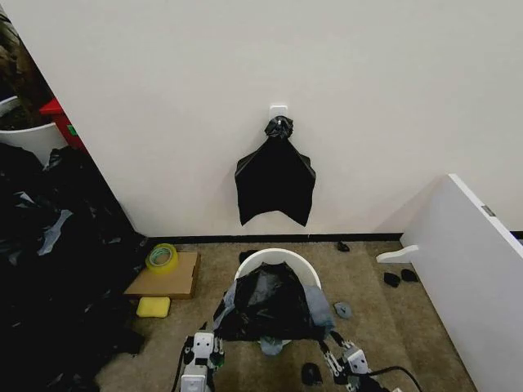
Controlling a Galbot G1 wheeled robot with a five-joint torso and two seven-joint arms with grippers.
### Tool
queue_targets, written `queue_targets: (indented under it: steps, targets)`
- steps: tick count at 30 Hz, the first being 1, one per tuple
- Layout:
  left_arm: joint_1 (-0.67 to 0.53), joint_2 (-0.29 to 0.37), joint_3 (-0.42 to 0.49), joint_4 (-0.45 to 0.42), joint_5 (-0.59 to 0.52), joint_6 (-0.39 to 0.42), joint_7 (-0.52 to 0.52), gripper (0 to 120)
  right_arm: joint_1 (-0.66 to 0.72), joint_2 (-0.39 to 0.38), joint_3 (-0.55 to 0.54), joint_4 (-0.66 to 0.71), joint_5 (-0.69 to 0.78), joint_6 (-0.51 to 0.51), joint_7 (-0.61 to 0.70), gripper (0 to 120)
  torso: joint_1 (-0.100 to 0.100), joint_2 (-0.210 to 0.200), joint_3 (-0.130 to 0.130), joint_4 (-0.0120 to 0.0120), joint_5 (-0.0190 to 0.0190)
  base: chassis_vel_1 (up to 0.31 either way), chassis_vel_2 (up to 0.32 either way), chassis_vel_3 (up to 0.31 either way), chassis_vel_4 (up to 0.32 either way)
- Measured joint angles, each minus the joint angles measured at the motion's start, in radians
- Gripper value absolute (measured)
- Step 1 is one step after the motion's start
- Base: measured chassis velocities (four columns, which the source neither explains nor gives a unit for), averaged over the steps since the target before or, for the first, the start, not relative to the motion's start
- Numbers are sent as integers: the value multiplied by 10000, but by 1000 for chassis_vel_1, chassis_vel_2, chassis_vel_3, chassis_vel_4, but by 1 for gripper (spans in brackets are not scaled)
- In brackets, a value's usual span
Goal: Place the garbage bag over the trash bin.
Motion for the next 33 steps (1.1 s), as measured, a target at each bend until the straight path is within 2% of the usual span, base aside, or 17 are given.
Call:
queue_targets:
  steps: [3, 4, 7, 8, 9, 11, 13, 16, 19, 20, 25, 29, 33]
  targets:
    - [475, 534, -410, -912, -61, 116, -279, 65, -413, -209, 82, 1200, 105, -144, 317, 66, 0, 0, 0, -1, 10, 0, 0, 0, 0]
    - [475, 534, -410, -912, -61, 116, -279, 65, -413, -209, 82, 1200, 105, -144, 317, 66, 0, 0, 0, -1, 10, 0, 0, 0, 0]
    - [836, 955, -779, -1596, -91, 99, -384, 78, -690, -258, 177, 2249, 5, 151, 298, 79, 0, 1, -1, -2, 14, 0, 0, 0, 0]
    - [836, 955, -779, -1596, -91, 99, -384, 78, -690, -258, 177, 2249, 5, 151, 298, 79, 0, 1, -1, -2, 14, 0, 0, 0, 0]
    - [945, 1119, -961, -1850, -116, 73, -428, 84, -691, -227, 190, 2560, -19, 304, 255, 86, 0, 1, 0, -2, 12, 0, 0, 0, 0]
    - [979, 1178, -1049, -1951, -153, 66, -444, 88, -656, -200, 190, 2650, -26, 367, 225, 88, 0, 0, -1, -3, 10, 0, 0, 0, 0]
    - [1032, 1313, -1433, -2347, -578, 88, -519, 98, -176, 18, 159, 2786, 2, 479, 92, 98, 0, 0, -1, -2, 19, 0, 0, 0, 0]
    - [895, 1296, -1665, -2418, -1117, 241, -539, 100, 213, 216, 80, 2653, 45, 477, 49, 100, 0, 0, -1, -1, 21, 0, 0, 0, 0]
    - [276, 1033, -1659, -1724, -2014, 432, -441, 100, 548, 508, -203, 2225, -74, 427, 36, 100, 0, 0, 0, -3, 16, 0, 0, 0, 0]
    - [276, 1033, -1659, -1724, -2014, 432, -441, 100, 548, 508, -203, 2225, -74, 427, 36, 100, 0, 0, 0, -3, 16, 0, 0, 0, 0]
    - [-813, 251, -1094, 39, -2351, 174, 244, 100, 790, 685, -340, 1728, -215, 436, -28, 100, 0, 0, 0, -4, 17, 0, 0, 0, 0]
    - [-1157, -104, -830, 636, -2198, 13, 688, 100, 829, 691, -335, 1542, -296, 459, -96, 100, -1, 0, 0, -5, 16, 0, 0, 0, 0]
    - [-979, 64, -764, 674, -1887, 46, 1117, 100, 975, 745, -337, 1214, -477, 569, -311, 100, -1, 0, 0, -4, 17, 0, 0, 0, 0]
